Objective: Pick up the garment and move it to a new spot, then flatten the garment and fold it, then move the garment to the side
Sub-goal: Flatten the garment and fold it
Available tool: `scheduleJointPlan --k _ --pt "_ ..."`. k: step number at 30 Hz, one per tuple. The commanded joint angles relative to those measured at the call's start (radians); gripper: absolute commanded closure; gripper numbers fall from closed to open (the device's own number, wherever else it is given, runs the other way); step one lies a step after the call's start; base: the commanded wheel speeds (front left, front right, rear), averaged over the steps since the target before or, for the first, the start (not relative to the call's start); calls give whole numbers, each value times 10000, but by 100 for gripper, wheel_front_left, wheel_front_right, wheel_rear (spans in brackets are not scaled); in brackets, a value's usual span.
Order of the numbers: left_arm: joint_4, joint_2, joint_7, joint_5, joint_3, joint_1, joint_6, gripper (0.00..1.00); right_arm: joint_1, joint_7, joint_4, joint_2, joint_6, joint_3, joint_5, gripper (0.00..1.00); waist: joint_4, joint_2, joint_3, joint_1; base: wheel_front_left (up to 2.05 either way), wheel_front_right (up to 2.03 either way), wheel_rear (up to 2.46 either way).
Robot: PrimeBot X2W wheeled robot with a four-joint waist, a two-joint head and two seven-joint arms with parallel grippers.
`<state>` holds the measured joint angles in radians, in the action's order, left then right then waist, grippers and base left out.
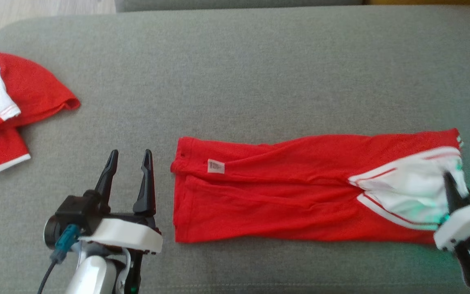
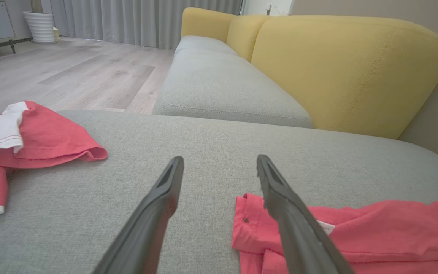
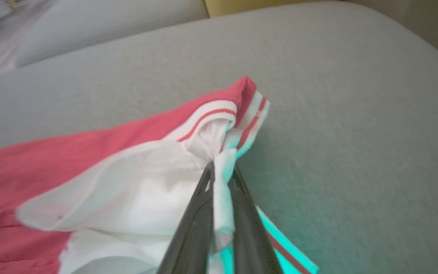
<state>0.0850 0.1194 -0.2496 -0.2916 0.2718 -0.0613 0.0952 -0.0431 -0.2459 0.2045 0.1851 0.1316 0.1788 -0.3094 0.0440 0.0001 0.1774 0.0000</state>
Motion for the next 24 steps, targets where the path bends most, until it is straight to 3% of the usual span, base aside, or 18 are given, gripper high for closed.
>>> scheduleJointPlan --k 1,4,12,18,24 --pt "-283 32 -122 128 -446 -76 -61 0 -64 -66 -865 183 -9 -388 -22 100 -71 -1 -173 0 0 0 0" --pt "-271 10 -122 135 -486 54 -69 0 107 -502 -2182 -114 -9 -898 22 100 -144 -1 -378 0 0 0 0" --pt "-248 -70 -122 153 -425 145 -134 0 203 -1549 -3996 -961 -9 -2697 -233 100 -138 -1 -668 0 0 0 0" --pt "-154 -123 -122 130 -300 48 -260 0 -322 -1199 -3135 -1328 -9 -4727 -948 100 146 -1 -719 0 0 0 0" --pt "-35 -193 -122 110 -159 -103 -349 0 -1304 266 -1274 -1345 -9 -6621 -2664 100 663 -1 -632 0 0 0 0"
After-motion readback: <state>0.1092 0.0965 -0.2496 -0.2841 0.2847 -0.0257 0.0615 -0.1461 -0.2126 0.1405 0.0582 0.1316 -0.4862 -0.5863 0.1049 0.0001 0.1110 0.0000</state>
